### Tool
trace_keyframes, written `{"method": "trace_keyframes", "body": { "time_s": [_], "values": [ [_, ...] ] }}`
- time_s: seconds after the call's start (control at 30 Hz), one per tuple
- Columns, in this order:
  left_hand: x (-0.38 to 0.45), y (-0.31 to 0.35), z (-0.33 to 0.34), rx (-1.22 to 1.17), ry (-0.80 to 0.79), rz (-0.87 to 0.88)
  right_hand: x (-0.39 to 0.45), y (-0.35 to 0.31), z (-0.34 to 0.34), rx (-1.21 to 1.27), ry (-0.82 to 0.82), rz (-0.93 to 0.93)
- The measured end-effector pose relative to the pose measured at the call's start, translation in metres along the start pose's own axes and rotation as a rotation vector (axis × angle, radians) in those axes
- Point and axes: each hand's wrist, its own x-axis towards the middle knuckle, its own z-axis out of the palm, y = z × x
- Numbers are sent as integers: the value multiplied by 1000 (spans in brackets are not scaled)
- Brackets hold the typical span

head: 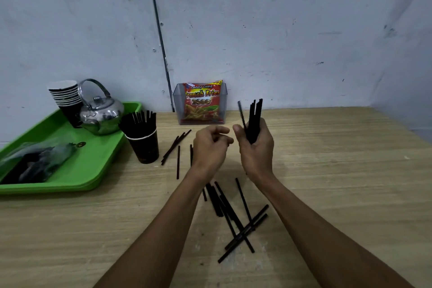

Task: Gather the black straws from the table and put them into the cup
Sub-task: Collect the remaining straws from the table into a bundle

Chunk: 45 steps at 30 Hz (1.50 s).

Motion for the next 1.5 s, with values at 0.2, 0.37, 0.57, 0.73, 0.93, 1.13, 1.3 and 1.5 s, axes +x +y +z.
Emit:
{"method": "trace_keyframes", "body": {
  "time_s": [0.2,0.37,0.57,0.73,0.93,1.13,1.3,1.5],
  "values": [
    [0,34,6,-169,-1,81,-8,4,-7,-14,-9,36],
    [-6,47,17,-216,-108,97,-11,10,-21,37,-89,143],
    [-14,57,24,-91,-219,305,-15,14,-30,-33,-218,181],
    [-19,49,23,84,-384,316,-18,18,-32,0,-213,220],
    [-13,53,21,-215,-228,189,-20,24,-31,73,-215,212],
    [-15,50,24,49,-416,184,-17,28,-32,48,-200,238],
    [-10,54,27,286,-475,338,-18,25,-34,-3,-206,266],
    [-10,45,28,398,-514,303,-18,20,-35,-11,-210,285]
  ]
}}
